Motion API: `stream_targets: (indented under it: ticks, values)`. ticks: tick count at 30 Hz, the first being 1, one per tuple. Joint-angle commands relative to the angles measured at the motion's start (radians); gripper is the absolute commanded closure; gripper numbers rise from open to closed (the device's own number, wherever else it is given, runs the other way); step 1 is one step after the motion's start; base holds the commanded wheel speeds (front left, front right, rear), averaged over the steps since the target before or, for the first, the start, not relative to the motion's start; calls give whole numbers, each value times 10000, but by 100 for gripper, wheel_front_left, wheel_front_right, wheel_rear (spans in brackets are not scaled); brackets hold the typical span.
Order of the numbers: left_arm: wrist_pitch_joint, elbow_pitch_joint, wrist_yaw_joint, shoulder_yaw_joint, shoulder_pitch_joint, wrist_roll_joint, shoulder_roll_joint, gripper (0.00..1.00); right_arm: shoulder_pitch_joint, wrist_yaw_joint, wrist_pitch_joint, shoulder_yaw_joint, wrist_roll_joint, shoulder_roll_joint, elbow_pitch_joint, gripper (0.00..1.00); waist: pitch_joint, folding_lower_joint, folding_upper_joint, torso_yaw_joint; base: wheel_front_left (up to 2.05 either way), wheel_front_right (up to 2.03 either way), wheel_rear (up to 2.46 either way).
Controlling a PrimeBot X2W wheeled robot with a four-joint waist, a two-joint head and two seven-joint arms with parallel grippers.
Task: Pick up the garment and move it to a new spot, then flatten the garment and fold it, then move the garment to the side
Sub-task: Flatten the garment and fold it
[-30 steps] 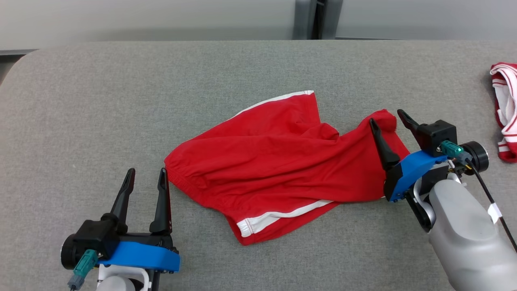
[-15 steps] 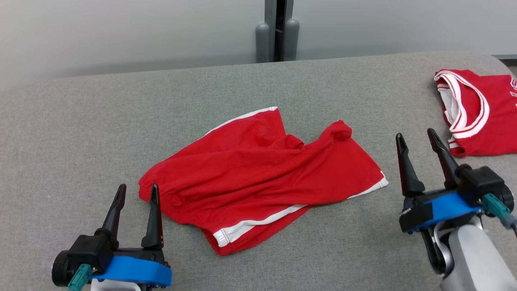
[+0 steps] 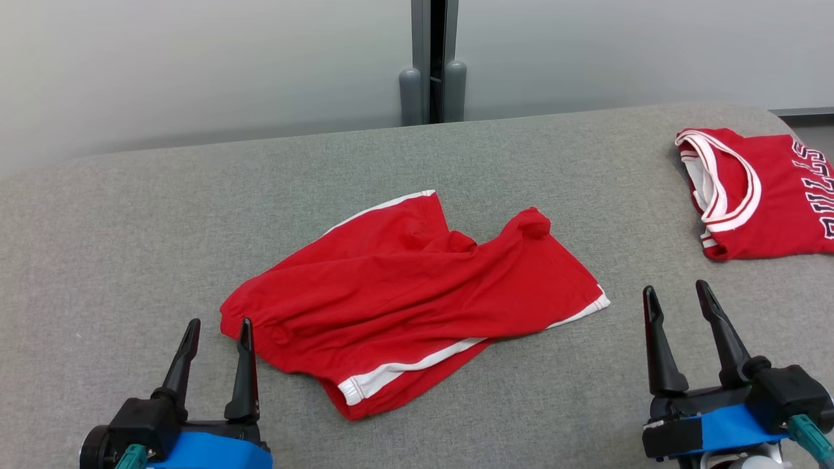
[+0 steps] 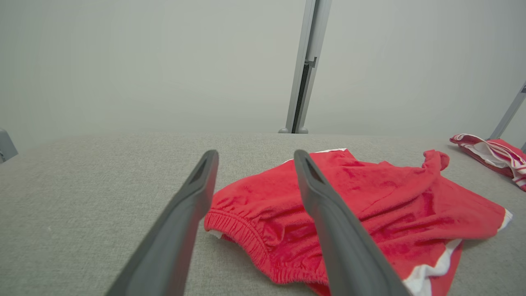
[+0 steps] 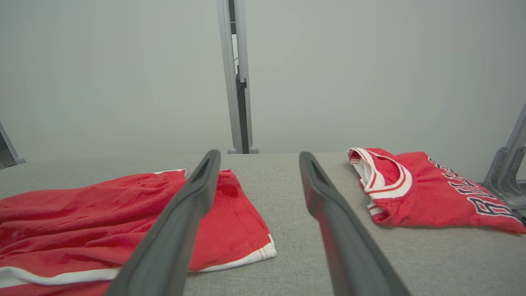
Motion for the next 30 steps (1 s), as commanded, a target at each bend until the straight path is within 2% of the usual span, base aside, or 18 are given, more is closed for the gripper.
stream_targets:
  ticks: [1,10,21,27,30]
  values:
    - [-30,-5,47,59,121,64,39,0,229,-7,6,64,-46,71,-119,0,-29,1,0,3,0,0,0]
    - [-30,70,234,131,204,92,39,0,353,-7,4,349,-174,148,-200,0,-165,1,0,136,0,0,0]
    - [-28,50,203,149,257,116,38,0,385,-7,3,405,-200,190,-68,0,-262,1,0,236,0,0,0]
    - [-30,177,-42,-539,218,-92,38,0,108,-7,3,-19,-383,89,603,0,-192,1,0,263,0,0,0]
    - [-30,471,-262,-1427,239,-130,36,0,-297,-7,5,-237,-504,-69,1311,0,-44,1,0,333,0,0,0]
